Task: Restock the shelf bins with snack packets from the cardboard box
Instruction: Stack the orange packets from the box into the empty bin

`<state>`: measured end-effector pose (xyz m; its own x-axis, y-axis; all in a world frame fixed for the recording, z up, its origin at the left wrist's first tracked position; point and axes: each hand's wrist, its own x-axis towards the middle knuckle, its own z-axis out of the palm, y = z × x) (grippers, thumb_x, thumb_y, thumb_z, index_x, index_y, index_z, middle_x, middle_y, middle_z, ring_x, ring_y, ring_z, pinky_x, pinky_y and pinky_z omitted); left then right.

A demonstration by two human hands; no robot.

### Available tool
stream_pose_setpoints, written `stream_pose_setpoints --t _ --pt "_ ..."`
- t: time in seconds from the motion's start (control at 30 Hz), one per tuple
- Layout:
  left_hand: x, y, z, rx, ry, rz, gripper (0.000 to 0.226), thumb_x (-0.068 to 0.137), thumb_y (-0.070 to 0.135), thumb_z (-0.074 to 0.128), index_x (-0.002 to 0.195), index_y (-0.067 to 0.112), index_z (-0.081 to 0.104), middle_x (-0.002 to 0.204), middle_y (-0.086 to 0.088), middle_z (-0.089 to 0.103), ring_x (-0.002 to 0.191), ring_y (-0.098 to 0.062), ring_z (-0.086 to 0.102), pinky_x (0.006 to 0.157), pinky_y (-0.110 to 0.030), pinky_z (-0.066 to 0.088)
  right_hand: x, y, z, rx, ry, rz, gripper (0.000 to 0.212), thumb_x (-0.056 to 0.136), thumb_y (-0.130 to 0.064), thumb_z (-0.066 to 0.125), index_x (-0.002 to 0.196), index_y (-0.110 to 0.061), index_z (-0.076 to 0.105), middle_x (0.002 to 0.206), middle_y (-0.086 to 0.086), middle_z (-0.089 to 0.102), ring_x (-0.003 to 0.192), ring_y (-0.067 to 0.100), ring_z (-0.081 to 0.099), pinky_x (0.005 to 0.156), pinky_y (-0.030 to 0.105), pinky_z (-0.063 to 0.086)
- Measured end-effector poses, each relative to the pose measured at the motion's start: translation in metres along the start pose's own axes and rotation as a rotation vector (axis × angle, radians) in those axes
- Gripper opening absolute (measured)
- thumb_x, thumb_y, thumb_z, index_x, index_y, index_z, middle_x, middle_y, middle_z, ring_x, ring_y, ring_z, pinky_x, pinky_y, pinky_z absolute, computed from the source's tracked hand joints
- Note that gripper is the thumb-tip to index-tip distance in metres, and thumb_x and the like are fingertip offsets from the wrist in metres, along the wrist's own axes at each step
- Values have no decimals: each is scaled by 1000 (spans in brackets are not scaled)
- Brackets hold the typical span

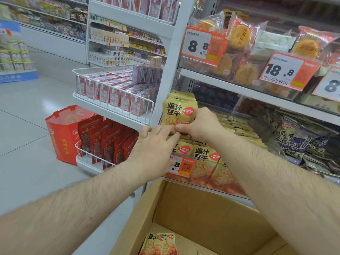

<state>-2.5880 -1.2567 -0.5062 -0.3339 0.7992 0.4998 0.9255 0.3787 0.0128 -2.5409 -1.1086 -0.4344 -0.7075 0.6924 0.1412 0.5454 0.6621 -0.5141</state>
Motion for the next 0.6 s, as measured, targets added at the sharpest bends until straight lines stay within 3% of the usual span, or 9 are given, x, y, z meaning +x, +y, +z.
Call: stream_pose_setpoints --t 0.43,0.53,0.6 --pt "0 1 -1 -6 -48 -30 75 91 49 59 152 25 24 149 5 27 139 -17 22 111 -40 13 2 4 2 -10 -8 45 46 69 -50 84 100 -19 70 93 -1 72 88 20 68 82 41 59" --pt "-4 4 -2 -8 33 -19 68 84 38 68 144 20 41 142 -2 37 133 -23 30 109 -41 15 -1 4 -5 1 -45 60 52 61 -56 86 94 -18 72 89 -1 73 85 19 69 80 41 59" --pt "-10 9 3 -43 234 65 51 74 25 69 123 16 61 125 -8 51 119 -28 41 99 -41 24 -13 6 -14 -52 -23 51 58 62 -57 85 98 -14 72 93 -3 70 88 17 66 80 35 56"
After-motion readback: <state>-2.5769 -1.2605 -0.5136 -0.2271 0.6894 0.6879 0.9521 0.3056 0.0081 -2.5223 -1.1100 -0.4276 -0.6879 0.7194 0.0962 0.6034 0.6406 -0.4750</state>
